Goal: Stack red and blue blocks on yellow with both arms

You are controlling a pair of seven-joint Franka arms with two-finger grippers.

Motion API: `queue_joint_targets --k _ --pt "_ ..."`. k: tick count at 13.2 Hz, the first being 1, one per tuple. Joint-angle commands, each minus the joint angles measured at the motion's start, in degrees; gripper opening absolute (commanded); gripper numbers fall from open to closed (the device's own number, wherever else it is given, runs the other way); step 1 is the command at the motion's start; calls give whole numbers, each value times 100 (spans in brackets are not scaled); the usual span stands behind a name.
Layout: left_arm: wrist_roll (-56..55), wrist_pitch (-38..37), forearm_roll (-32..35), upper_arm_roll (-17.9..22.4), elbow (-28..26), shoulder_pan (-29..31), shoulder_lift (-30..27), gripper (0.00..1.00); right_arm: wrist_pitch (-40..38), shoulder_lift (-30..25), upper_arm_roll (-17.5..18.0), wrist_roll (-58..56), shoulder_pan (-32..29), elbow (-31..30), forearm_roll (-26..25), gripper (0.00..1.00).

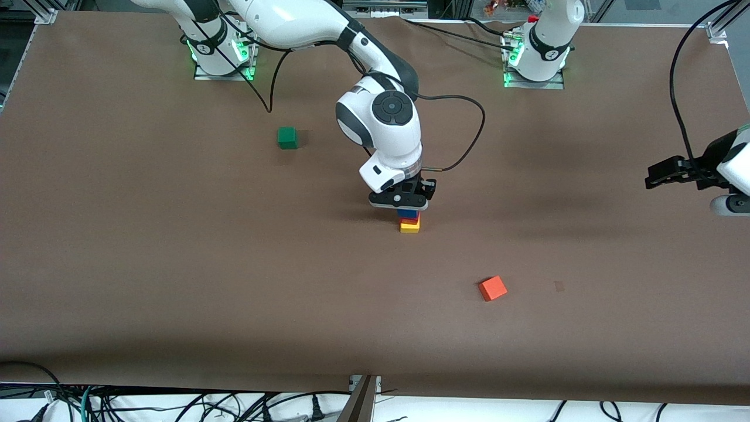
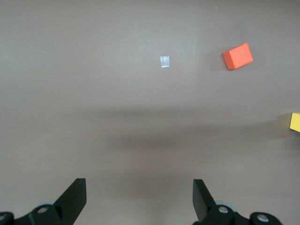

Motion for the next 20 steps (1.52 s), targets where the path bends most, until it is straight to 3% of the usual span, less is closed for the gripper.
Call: queue_joint_targets --k 1,6,7,8,13,15,17,20 --pt "122 136 -162 -26 -189 114 -131 100 117 126 -22 108 45 155 -148 53" --pt "122 136 -162 9 -84 140 -96 100 118 135 -22 108 45 147 -140 70" --pt "122 136 -171 9 -66 132 -78 100 118 126 -22 108 45 147 -140 79" --pt "131 136 -171 9 -66 140 -61 100 109 126 -22 108 45 147 -140 100" --pt "140 136 -171 9 -57 167 -60 100 -575 -162 -75 29 -147 173 -113 100" --pt "140 136 -171 9 -57 167 -60 100 -1119 -514 4 -24 -611 164 -52 100" --pt "131 136 -162 9 -57 158 -60 100 -1559 -952 -22 -120 -1103 129 333 100" --pt "140 136 -162 9 -57 158 -60 100 -2499 -1462 -40 -1258 -1956 -10 642 100"
